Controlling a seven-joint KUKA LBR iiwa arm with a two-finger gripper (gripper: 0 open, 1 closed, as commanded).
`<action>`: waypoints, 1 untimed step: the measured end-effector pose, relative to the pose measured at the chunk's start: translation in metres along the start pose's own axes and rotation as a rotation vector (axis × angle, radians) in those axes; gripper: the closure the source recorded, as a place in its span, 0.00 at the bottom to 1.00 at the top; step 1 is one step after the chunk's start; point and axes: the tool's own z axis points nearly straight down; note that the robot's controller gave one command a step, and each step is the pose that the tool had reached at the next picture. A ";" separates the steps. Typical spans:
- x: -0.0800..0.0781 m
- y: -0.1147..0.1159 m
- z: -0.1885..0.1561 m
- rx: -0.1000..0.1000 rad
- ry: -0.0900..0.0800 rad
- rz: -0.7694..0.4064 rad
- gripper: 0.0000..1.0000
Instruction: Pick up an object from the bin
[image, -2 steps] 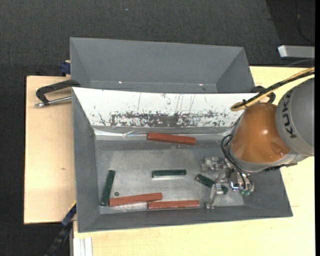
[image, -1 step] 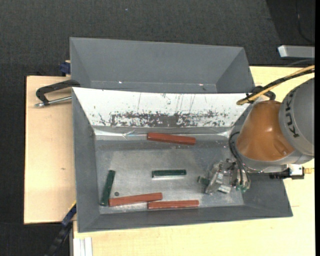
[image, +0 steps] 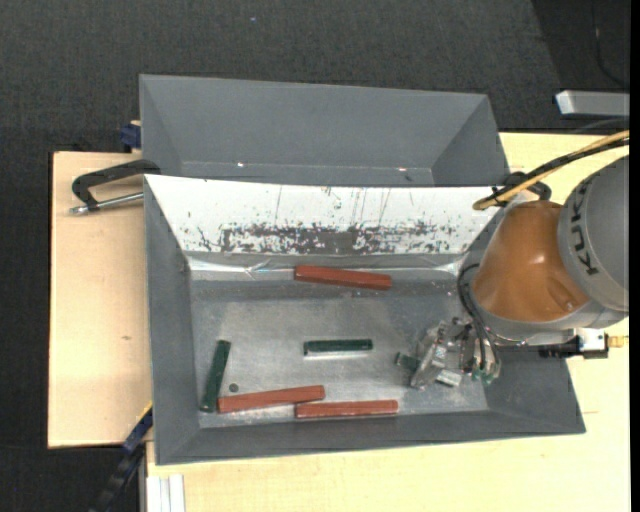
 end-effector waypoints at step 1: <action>0.002 0.000 -0.007 0.001 0.008 0.000 1.00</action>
Offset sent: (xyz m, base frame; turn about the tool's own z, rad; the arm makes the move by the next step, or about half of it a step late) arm 0.0000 0.0001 0.0406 0.0000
